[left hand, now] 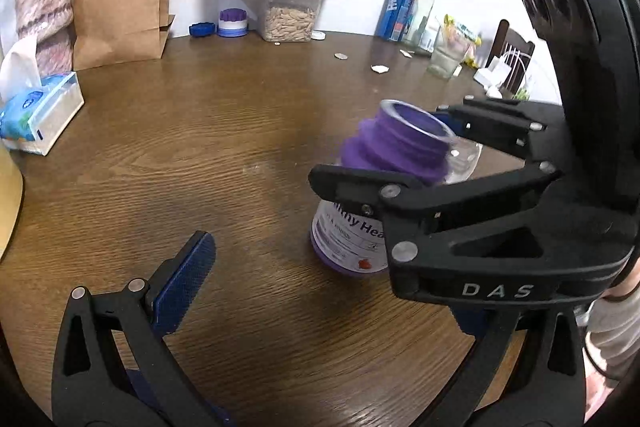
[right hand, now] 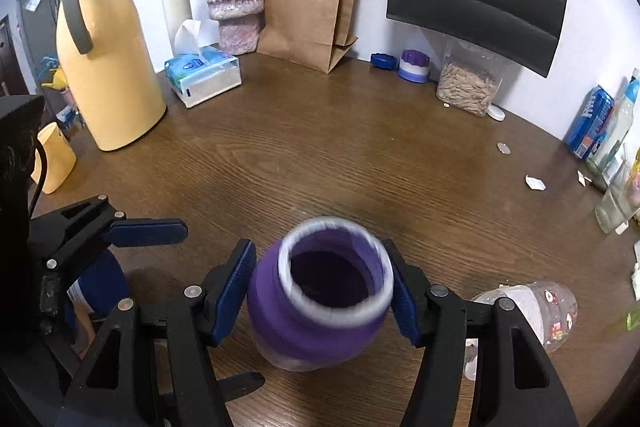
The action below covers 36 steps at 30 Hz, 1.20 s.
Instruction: Flip cup upright
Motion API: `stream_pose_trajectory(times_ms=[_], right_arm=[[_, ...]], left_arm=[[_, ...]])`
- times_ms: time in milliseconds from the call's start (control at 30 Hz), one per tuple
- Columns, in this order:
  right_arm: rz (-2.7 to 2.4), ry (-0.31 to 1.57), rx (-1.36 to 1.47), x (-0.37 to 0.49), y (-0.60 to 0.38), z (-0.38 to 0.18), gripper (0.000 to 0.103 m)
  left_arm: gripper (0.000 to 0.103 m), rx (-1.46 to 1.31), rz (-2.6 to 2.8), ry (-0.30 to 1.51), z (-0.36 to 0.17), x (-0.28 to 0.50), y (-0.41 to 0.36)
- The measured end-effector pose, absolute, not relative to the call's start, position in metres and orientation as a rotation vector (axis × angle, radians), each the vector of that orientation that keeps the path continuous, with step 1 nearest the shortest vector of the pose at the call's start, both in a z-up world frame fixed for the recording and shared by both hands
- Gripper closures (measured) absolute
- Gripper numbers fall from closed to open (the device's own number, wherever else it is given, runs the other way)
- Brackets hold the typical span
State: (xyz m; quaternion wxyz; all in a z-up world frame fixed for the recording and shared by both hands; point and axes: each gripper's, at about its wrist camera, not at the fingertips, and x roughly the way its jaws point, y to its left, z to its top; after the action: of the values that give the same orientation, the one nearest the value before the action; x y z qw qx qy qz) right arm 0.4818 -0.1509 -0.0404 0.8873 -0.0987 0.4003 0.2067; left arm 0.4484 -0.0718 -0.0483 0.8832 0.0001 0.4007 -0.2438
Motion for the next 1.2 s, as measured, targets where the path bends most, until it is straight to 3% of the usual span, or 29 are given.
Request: stream_pose_trajectory(times_ms=[267, 500, 567, 600, 900, 1200], right_arm=[[0.416, 0.806, -0.161, 0.470, -0.162, -0.017, 0.035], [0.398, 0.702, -0.120, 0.427, -0.199, 0.027, 0.035], [0.370, 0.673, -0.131, 0.412, -0.216, 0.031, 0.030], [0.353, 0.664, -0.137, 0.408, -0.222, 0.030, 0.026], [0.218, 0.613, 0.137, 0.374, -0.298, -0.034, 0.026], [0.169, 0.622, 0.015, 0.332, -0.276, -0.049, 0.026]], left_arm=[[0.000, 0.059, -0.466, 0.779, -0.042, 0.437, -0.074], [0.000, 0.017, -0.441, 0.689, -0.005, 0.396, -0.047], [0.000, -0.002, -0.431, 0.634, 0.010, 0.378, -0.033], [0.000, -0.004, -0.408, 0.615, 0.015, 0.372, -0.028], [0.000, -0.097, -0.154, 0.491, 0.006, 0.319, 0.011], [0.000, -0.009, -0.087, 0.441, -0.009, 0.287, 0.001]])
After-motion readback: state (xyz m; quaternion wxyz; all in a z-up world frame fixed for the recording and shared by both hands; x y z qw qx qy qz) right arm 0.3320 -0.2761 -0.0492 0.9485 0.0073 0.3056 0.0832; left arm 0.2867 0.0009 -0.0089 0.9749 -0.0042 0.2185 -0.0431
